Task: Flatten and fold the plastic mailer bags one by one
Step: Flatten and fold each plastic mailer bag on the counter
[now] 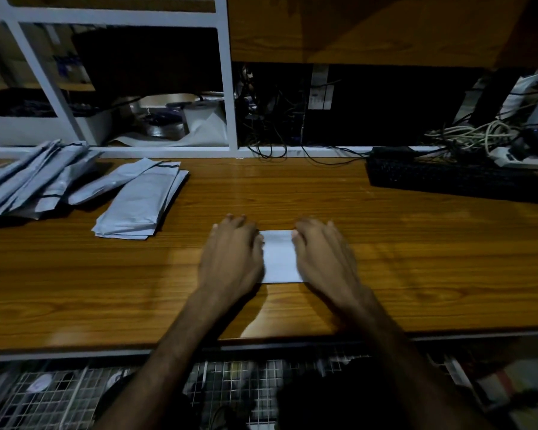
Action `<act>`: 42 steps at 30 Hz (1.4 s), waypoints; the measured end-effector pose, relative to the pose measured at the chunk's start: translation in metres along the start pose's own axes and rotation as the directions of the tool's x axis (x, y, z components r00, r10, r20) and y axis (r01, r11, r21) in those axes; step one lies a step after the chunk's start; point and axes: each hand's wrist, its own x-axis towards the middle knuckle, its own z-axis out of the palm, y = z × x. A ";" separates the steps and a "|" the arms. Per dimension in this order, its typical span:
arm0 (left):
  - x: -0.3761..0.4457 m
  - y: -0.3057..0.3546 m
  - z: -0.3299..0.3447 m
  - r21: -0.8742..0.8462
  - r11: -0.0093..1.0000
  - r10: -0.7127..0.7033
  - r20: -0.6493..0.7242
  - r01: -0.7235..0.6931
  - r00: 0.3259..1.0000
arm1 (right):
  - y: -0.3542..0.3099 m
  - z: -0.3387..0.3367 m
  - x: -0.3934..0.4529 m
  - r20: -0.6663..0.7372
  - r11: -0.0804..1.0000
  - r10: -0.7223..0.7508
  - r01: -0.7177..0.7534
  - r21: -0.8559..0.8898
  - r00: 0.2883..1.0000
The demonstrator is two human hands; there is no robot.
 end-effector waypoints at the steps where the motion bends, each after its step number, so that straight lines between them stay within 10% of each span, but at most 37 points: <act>1: 0.000 0.008 0.004 -0.015 0.999 0.039 0.009 -0.039 0.999 | -0.008 0.004 -0.001 0.045 0.999 -0.047 0.046 0.025 0.998; 20: -0.017 0.002 0.029 0.330 0.938 0.028 0.235 -0.107 0.972 | -0.005 0.010 -0.020 0.231 0.977 -0.047 0.093 -0.192 0.972; 42: -0.027 -0.040 0.004 0.273 0.957 -0.169 0.238 0.101 0.956 | 0.036 -0.005 -0.027 0.233 0.977 0.162 -0.124 -0.171 0.959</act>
